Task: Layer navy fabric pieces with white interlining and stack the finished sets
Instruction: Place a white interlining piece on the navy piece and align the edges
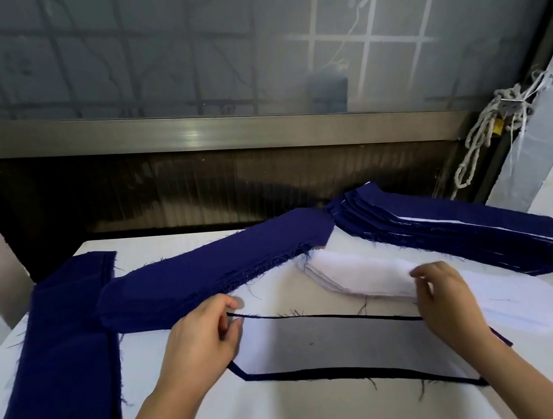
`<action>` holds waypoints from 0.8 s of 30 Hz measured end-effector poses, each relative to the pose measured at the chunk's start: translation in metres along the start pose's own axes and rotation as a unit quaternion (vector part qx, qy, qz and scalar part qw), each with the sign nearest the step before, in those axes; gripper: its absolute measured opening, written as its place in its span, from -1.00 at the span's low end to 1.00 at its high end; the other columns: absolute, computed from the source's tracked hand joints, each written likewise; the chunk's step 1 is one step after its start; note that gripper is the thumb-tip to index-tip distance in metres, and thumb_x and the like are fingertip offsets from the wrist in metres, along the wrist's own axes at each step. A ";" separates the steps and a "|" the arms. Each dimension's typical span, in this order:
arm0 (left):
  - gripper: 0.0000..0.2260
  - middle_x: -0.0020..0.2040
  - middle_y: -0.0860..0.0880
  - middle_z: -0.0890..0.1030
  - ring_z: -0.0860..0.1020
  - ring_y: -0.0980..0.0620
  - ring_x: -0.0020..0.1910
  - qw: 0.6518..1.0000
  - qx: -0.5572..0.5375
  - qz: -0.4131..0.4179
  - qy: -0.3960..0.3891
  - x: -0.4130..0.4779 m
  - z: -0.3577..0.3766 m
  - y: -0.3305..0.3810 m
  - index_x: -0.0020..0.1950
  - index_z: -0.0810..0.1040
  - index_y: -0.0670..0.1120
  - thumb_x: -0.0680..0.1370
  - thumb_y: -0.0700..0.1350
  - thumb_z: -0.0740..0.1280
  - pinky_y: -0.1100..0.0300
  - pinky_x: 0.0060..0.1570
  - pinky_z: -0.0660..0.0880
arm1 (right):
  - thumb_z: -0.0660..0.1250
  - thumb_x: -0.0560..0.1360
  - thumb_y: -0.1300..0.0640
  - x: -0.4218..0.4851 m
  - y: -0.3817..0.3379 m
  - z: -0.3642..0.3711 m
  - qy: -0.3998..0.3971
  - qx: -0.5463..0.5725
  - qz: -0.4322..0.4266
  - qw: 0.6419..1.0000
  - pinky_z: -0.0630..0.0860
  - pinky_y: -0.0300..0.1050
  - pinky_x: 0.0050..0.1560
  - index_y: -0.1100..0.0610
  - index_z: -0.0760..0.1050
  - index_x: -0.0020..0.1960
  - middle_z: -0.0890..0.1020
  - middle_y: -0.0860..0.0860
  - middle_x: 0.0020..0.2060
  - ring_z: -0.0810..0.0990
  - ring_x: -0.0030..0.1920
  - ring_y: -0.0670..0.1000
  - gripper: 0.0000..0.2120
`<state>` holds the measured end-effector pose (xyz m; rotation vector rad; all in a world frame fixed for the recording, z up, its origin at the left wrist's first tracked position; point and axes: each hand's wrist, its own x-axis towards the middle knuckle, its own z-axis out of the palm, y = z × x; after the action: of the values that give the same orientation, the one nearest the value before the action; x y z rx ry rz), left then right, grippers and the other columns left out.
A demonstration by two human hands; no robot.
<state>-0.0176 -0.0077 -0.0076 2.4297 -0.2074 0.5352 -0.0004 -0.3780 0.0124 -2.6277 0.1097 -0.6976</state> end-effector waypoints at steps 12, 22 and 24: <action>-0.76 -0.28 0.15 0.55 0.53 0.12 -0.26 0.999 -0.002 -0.006 -0.037 0.003 0.002 -0.005 -0.07 0.40 0.26 0.53 -0.06 0.40 0.33 -0.36 0.38 | 0.21 0.59 0.19 0.065 -0.075 0.053 -0.218 -0.129 -0.109 0.961 0.40 -0.24 0.02 0.18 0.48 0.13 0.53 0.08 0.05 0.53 0.04 0.04 -0.85; -0.80 -0.23 0.21 0.57 0.53 0.13 -0.25 0.999 -0.011 -0.011 -0.036 0.002 0.002 -0.004 -0.09 0.42 0.24 0.55 -0.05 0.37 0.36 -0.37 0.35 | 0.15 0.57 0.28 0.066 -0.054 0.054 -0.201 0.016 0.011 0.979 0.41 -0.19 -0.15 0.16 0.50 -0.06 0.56 0.03 -0.15 0.50 -0.16 0.01 -0.84; -0.81 -0.23 0.22 0.57 0.54 0.14 -0.24 0.999 -0.014 -0.017 -0.033 0.003 0.001 -0.004 -0.09 0.43 0.23 0.55 -0.06 0.36 0.35 -0.36 0.36 | 0.14 0.58 0.26 0.065 -0.051 0.052 -0.200 0.061 0.051 0.977 0.44 -0.19 -0.18 0.15 0.49 -0.07 0.57 0.04 -0.15 0.51 -0.17 0.01 -0.84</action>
<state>-0.0137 -0.0058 -0.0094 2.4210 -0.2007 0.4342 0.0803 -0.3242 0.0226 -2.5650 0.0795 -0.1291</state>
